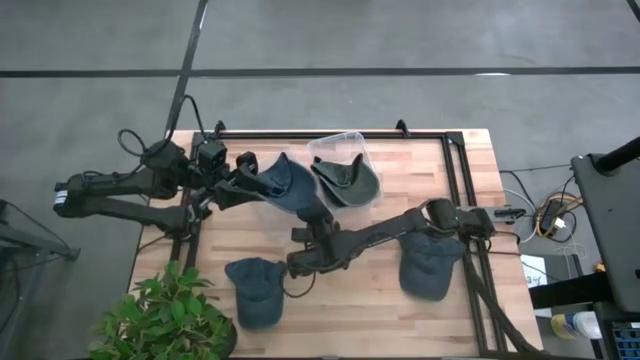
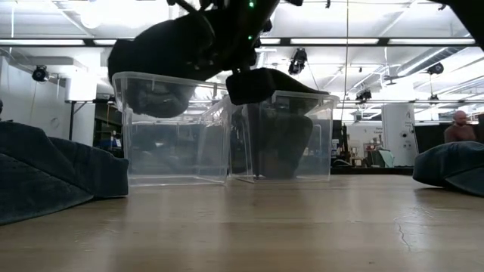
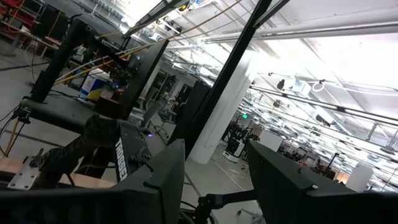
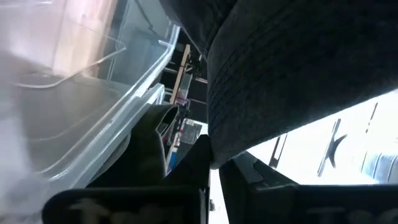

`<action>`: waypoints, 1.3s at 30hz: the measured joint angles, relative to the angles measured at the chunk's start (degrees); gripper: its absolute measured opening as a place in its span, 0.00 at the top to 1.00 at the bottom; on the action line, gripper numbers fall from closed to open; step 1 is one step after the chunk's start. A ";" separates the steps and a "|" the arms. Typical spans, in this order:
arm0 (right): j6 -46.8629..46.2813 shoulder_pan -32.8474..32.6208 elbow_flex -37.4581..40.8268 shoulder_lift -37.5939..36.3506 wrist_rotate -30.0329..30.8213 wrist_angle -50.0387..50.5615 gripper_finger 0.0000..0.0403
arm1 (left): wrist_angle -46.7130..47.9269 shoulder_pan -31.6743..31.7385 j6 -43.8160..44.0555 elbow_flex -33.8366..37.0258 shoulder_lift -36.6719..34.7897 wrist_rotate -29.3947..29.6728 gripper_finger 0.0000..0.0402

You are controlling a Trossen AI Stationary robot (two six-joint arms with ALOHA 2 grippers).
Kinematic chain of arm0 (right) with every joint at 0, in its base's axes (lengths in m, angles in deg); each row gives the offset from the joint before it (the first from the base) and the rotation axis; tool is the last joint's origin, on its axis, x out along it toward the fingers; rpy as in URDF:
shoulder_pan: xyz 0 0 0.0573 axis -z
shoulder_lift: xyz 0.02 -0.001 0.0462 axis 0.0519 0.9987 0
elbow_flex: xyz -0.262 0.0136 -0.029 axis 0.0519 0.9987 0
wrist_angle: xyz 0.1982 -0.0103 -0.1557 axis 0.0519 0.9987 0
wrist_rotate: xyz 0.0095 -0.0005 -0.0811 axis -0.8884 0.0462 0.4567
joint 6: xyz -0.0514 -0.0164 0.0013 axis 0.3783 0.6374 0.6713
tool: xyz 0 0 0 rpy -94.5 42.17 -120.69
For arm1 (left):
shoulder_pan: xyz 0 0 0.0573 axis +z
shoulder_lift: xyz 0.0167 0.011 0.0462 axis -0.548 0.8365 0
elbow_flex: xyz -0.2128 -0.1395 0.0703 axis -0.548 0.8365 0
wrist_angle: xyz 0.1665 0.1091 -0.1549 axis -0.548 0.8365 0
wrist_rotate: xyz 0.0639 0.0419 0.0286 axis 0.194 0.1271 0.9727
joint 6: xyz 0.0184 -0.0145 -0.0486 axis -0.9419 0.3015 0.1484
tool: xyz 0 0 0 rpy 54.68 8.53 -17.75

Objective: Pick & Place hat
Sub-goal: Put the middle dark blue cap into the left transparent bin

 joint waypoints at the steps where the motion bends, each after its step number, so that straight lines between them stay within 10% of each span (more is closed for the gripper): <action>1: -1.54 0.09 0.04 0.00 0.02 0.09 0.97 | 0.23 -0.01 -0.02 0.00 0.00 0.00 0.58; 29: -29.42 -6.74 0.10 -8.10 3.03 9.93 0.51 | 2.63 -0.01 -0.31 0.02 0.42 -0.04 0.58; 39: -54.38 -11.79 0.22 -19.16 -16.83 9.03 0.57 | 3.12 -0.01 -1.94 0.04 0.63 0.26 0.58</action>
